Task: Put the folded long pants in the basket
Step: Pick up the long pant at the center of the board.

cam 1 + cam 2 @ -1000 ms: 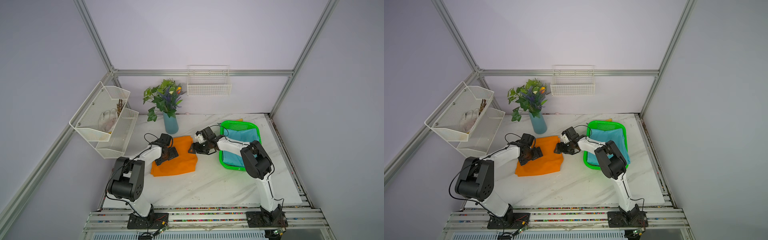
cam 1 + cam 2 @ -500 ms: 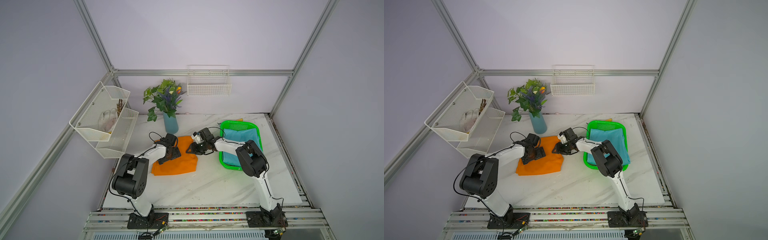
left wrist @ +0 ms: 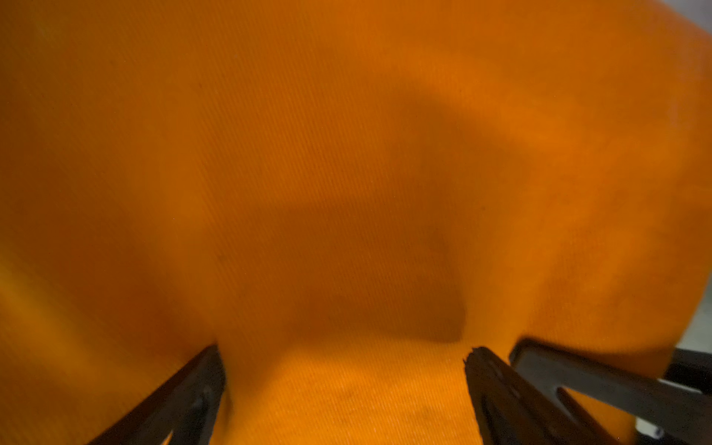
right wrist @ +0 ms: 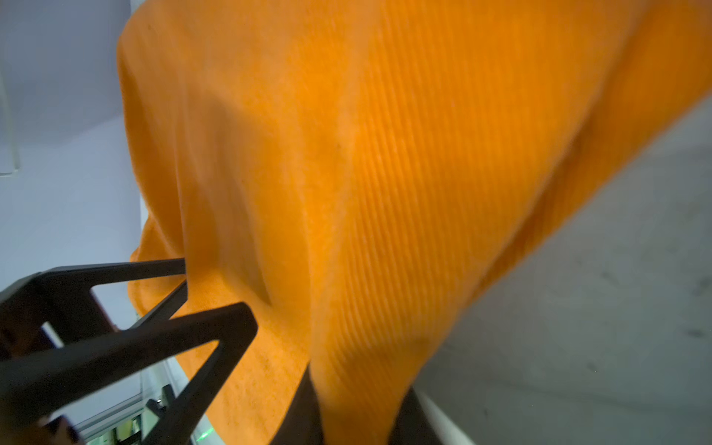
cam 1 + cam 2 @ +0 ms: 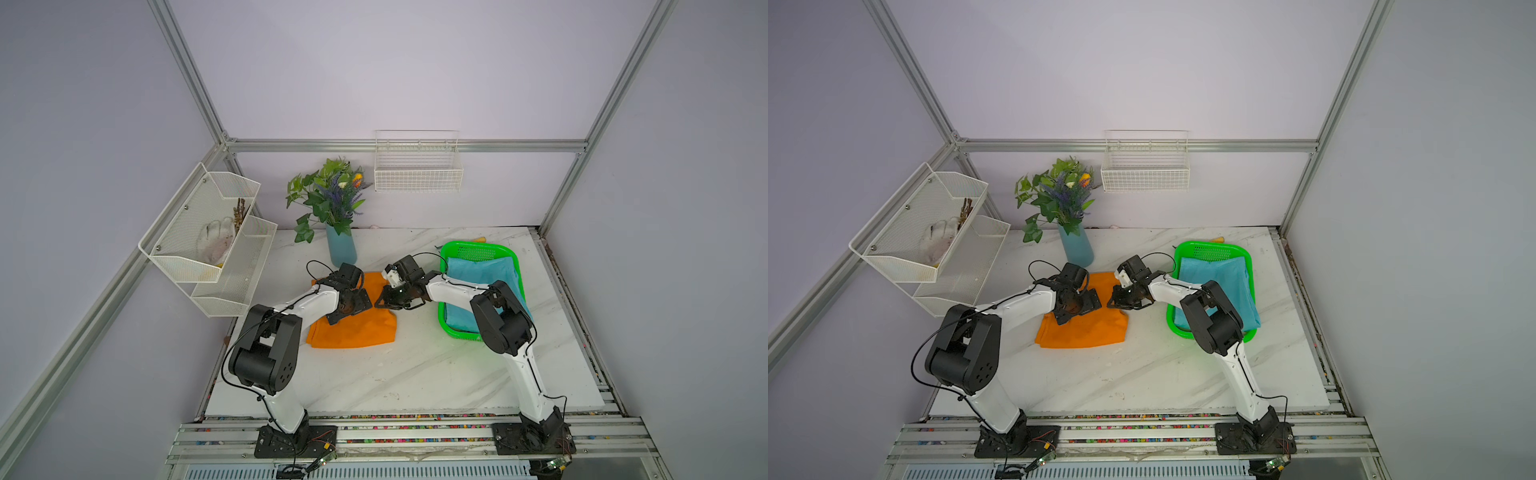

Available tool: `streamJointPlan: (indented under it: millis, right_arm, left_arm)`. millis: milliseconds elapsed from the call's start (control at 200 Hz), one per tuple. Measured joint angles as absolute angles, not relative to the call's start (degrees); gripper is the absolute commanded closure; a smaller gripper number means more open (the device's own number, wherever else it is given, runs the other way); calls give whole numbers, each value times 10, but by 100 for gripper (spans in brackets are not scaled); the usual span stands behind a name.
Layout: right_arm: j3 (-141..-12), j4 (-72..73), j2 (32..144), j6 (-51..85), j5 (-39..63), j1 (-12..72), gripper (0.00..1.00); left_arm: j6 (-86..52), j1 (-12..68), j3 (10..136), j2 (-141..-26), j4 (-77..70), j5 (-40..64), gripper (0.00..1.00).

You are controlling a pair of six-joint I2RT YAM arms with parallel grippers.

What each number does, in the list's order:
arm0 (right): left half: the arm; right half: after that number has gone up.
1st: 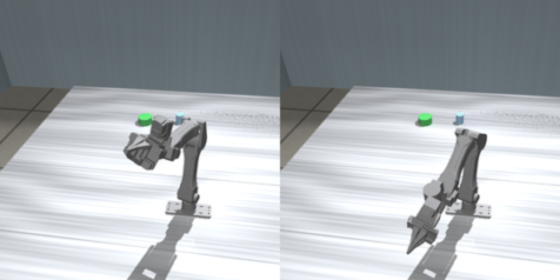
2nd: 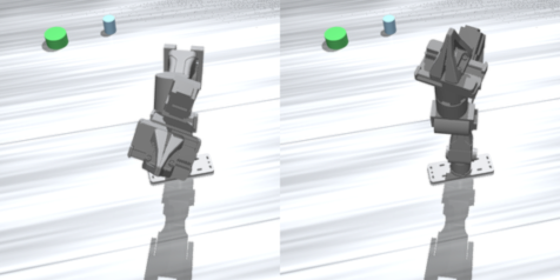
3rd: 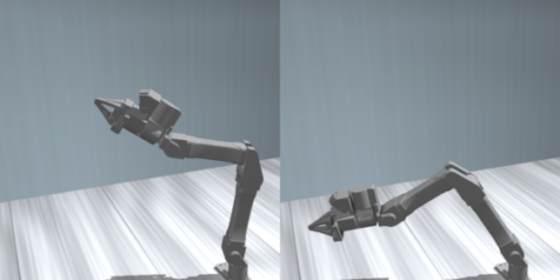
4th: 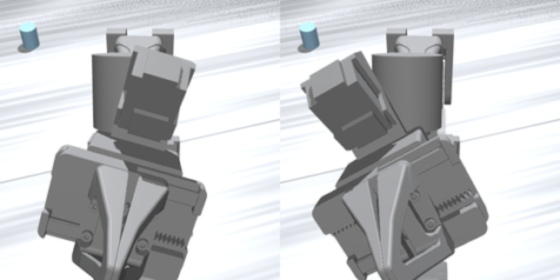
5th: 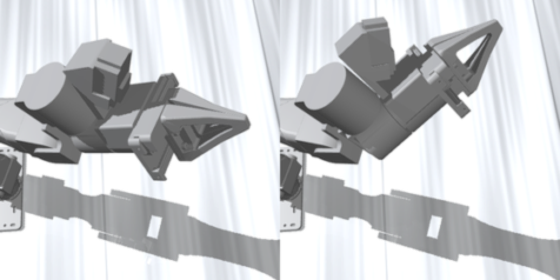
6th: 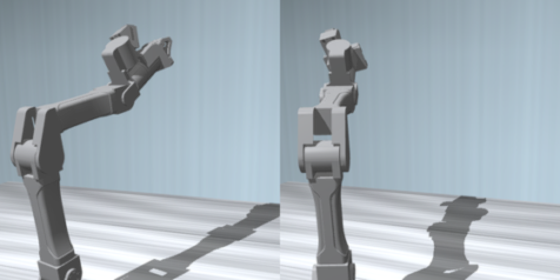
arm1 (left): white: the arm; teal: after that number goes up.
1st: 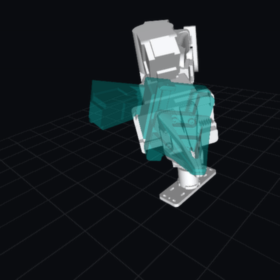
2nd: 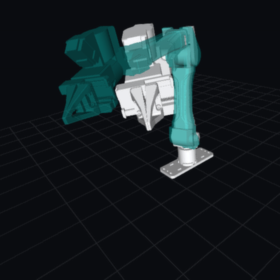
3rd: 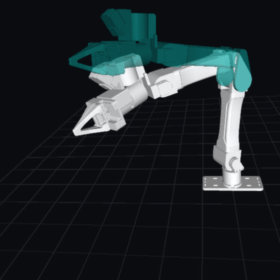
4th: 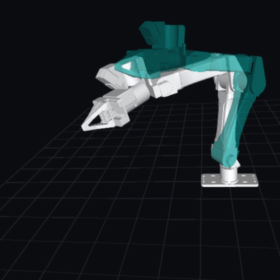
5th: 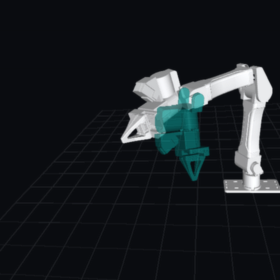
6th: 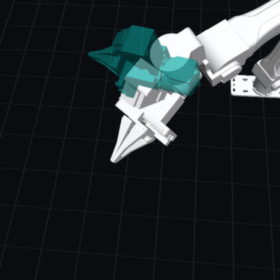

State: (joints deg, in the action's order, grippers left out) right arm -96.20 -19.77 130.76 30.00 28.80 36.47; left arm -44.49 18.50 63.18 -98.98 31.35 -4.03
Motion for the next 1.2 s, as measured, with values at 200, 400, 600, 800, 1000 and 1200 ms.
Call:
streamJointPlan:
  millis: [200,400,600,800,1000,1200]
  right_arm:
    - [-945,-241,1276,281,237,352,100]
    - [-916,-269,1247,257,213,319,100]
    - [-913,-273,1245,245,214,313,100]
    - [-913,-272,1245,243,215,313,100]
    - [-913,-273,1245,244,212,309,100]
    - [-914,-275,1242,246,209,305,100]
  left_arm:
    - [-401,117,632,-940,303,21,0]
    - [-354,78,622,-930,291,33,0]
    - [-336,80,583,-970,244,92,0]
    - [-349,82,553,-985,154,147,10]
    - [-375,97,548,-1020,83,177,98]
    - [-390,102,550,-1029,68,190,100]
